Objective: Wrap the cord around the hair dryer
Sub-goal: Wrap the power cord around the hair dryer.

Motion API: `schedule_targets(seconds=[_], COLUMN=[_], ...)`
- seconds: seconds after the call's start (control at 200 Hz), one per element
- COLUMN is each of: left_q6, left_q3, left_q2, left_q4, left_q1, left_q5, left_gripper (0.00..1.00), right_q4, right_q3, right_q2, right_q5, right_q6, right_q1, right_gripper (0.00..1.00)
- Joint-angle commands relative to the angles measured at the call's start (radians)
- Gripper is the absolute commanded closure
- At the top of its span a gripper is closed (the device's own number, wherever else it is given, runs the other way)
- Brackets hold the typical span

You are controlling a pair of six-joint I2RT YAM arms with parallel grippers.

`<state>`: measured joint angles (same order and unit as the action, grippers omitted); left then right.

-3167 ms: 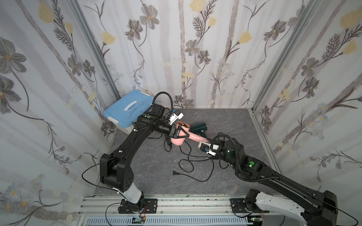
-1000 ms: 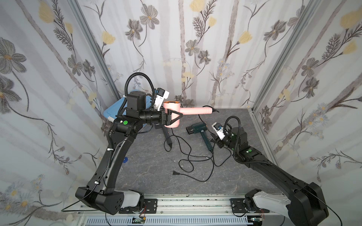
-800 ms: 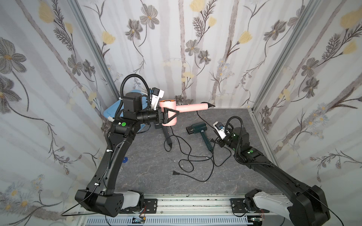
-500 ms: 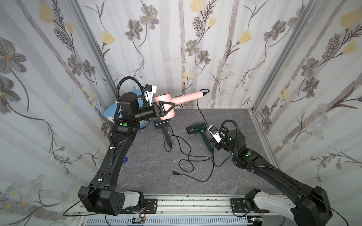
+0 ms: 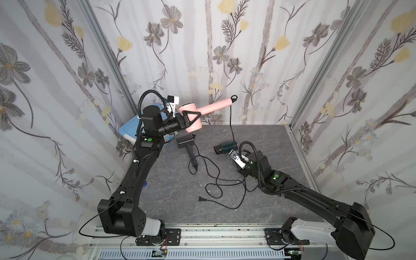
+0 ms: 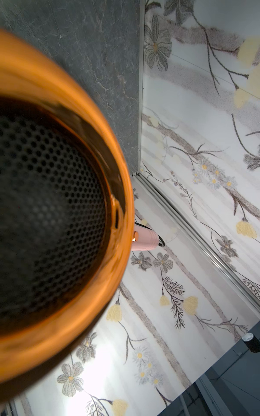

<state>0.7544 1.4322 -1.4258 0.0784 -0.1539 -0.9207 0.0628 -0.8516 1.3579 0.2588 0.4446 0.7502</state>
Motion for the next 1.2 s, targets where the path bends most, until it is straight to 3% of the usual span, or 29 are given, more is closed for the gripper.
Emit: schedule_targets(seconds=[0.0, 0.11, 0.32, 0.585, 0.939, 1.194], left_q6=[-0.181, -0.344, -0.478, -0.669, -0.913, -0.995], left_q3=[0.077, 0.114, 0.068, 0.100, 0.146, 0.136], left_q2=[-0.007, -0.035, -0.060, -0.093, -0.094, -0.084], left_q4=[-0.067, -0.250, -0.372, -0.579, -0.847, -0.866], left_q1=[-0.038, -0.087, -0.127, -0.219, -0.309, -0.353], left_q5=[0.029, 0.025, 0.053, 0.063, 0.092, -0.039], left_gripper=[1.00, 1.00, 1.00, 1.00, 1.00, 1.00], right_q4=[0.117, 0.203, 0.328, 0.268, 0.250, 0.259], right_q3=[-0.059, -0.125, -0.213, -0.285, -0.439, -0.544], right_q2=[0.001, -0.030, -0.160, -0.214, -0.083, -0.001], right_q5=[0.073, 0.127, 0.203, 0.253, 0.125, -0.102], right_q6=[0.032, 0.051, 0.091, 0.222, 0.339, 0.371], right_q1=[0.054, 0.087, 0.105, 0.063, -0.090, -0.125], right_gripper=[1.00, 1.00, 1.00, 1.00, 1.00, 1.00])
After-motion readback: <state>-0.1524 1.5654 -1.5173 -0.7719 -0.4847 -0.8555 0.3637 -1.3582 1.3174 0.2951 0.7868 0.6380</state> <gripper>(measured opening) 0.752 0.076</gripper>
